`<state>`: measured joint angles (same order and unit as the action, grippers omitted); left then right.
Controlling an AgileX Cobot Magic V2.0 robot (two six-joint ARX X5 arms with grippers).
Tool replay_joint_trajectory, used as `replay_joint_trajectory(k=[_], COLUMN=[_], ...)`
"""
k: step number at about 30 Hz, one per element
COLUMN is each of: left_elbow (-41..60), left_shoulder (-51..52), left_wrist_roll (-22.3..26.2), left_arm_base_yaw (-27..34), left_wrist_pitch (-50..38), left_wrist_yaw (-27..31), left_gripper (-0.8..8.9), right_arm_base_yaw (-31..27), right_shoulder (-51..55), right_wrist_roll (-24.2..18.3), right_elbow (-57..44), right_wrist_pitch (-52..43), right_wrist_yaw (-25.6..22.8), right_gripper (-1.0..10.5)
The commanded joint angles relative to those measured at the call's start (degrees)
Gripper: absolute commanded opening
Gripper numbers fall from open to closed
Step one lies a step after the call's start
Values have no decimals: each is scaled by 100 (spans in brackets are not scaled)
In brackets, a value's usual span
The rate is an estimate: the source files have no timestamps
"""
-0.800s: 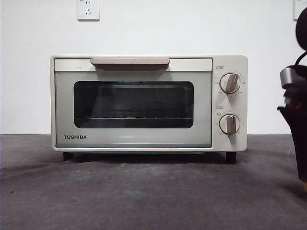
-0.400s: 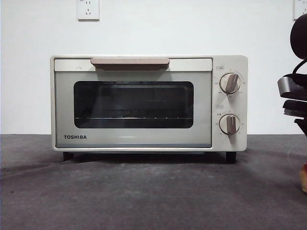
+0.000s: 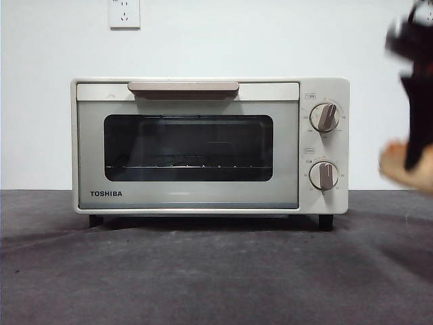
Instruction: The left arm flap open the oven, the right arm pick bread and place it into oven, the left arm flap close the oven
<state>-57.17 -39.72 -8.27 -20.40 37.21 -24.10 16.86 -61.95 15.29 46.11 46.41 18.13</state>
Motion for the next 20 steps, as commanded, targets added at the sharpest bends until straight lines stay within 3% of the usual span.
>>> replay_joint_trajectory(k=[1,5,8,20], left_elbow=[-129,-129,-129,-546], left_shoulder=[-42,-118,-234,-1832], left_wrist_roll=[9,7,7,317], left_arm_base_yaw=[-31,-31,-31,-181], left_wrist_pitch=[-52,-55,-55,24], left_wrist_yaw=[-11,-11,-11,-9], left_gripper=[352,122,23,16], right_arm_base_yaw=[26,26,26,26], right_shoulder=[527,1388,2004,3790], right_wrist_roll=[22,-35,-52,455], right_elbow=[83,83,83,83], right_wrist_pitch=[-9,-9,-37,-142], right_wrist_yaw=[302,557,739,885], right_gripper=[134,134,134,134])
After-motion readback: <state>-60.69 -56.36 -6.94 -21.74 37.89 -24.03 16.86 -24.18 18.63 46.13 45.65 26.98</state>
